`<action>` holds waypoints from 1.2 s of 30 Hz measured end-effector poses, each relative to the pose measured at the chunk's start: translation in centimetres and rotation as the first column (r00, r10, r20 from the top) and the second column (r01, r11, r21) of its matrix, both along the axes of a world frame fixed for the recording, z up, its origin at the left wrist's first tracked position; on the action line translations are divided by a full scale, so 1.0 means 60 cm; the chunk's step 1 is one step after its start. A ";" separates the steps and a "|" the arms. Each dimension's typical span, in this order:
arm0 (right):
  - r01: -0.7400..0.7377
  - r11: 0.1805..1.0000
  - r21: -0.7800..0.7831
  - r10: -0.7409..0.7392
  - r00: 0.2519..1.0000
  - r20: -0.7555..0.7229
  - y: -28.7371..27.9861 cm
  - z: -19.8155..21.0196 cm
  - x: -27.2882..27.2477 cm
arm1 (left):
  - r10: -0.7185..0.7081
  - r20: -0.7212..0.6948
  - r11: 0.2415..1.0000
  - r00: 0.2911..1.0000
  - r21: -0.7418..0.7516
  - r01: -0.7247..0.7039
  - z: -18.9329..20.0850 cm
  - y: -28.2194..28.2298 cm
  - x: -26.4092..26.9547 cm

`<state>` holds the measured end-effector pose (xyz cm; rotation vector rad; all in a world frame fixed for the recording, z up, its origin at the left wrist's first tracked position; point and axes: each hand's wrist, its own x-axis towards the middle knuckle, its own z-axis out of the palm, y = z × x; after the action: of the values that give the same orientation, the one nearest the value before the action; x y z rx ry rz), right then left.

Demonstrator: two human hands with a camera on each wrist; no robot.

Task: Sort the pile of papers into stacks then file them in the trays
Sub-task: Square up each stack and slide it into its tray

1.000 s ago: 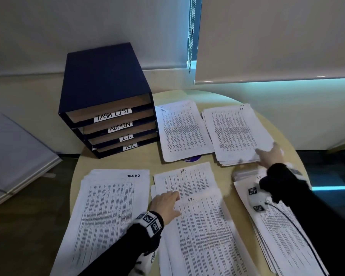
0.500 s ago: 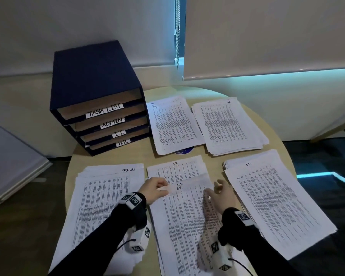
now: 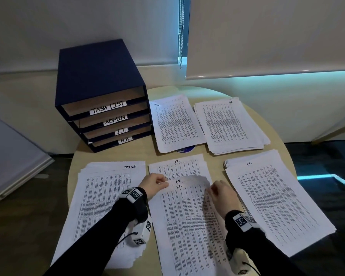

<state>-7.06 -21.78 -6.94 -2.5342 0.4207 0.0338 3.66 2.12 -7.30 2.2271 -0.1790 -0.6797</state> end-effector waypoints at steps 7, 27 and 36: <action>0.012 0.997 0.071 -0.026 0.978 0.207 -0.006 -0.002 -0.025 | 0.041 0.008 0.999 0.999 0.023 -0.041 0.004 -0.002 0.003; 0.104 0.885 0.454 -0.138 0.990 0.042 0.006 0.004 0.000 | -0.295 0.443 0.913 0.847 0.393 0.112 0.029 -0.044 0.049; 0.092 0.914 0.395 -0.120 0.992 0.048 0.003 -0.012 0.007 | -0.401 0.504 0.880 0.765 0.444 0.169 0.041 -0.041 0.032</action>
<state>-6.65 -21.62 -7.66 -2.1072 0.4707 -0.0123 5.55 -0.35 -4.84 2.7649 -0.7838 -0.1511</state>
